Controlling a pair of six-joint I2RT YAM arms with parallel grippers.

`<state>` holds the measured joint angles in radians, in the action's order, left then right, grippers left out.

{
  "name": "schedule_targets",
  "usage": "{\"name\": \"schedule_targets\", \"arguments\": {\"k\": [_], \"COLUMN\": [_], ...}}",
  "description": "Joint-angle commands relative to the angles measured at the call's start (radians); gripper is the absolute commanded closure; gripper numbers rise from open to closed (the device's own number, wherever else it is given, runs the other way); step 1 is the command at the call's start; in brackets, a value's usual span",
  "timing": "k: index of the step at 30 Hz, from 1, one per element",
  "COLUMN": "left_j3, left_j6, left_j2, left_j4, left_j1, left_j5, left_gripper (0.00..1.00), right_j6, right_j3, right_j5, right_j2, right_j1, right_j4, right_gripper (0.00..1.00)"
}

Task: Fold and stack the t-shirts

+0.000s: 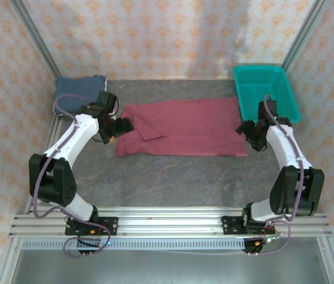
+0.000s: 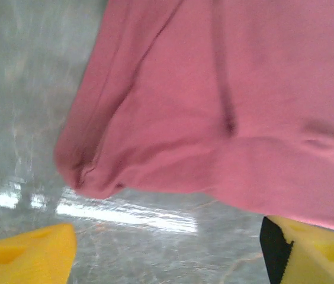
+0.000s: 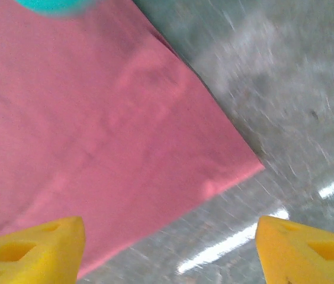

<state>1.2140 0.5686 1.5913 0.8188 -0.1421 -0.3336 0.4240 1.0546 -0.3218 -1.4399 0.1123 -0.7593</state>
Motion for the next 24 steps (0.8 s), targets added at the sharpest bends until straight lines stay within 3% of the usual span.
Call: {"name": "schedule_targets", "arguments": {"k": [1,6,12,17,22,24], "left_j3": [-0.074,-0.108,-0.133,-0.106,-0.127,-0.139], "left_j6": [0.045,0.054,0.092,0.056,0.016,0.008], "left_j2": [0.023,0.119,0.187,0.262,0.249,0.229], "left_j4": [-0.139,-0.152,-0.235,-0.172,-0.071,-0.033], "left_j1": [0.004,0.003,0.004,0.004,0.009,0.014], "left_j5": [-0.044,0.022,0.094,0.160,0.277,0.300], "left_gripper": [0.28,0.38,0.42,0.65,0.92,0.95], "right_j6": [-0.025,-0.030,-0.016,-0.017,-0.024,-0.027], "right_j3": [-0.039,-0.029,-0.003,-0.010,-0.075,-0.102], "right_j5": [0.000,-0.001,0.021,0.073,0.121,0.131], "right_j2": [-0.031,-0.156,-0.247,-0.307,-0.318,-0.277], "right_j1": [0.004,0.006,0.006,0.005,0.006,0.006], "right_j4": [0.078,0.137,0.168,0.150,0.159,0.148], "right_gripper": [0.29,0.38,0.47,0.62,0.93,0.98]}}
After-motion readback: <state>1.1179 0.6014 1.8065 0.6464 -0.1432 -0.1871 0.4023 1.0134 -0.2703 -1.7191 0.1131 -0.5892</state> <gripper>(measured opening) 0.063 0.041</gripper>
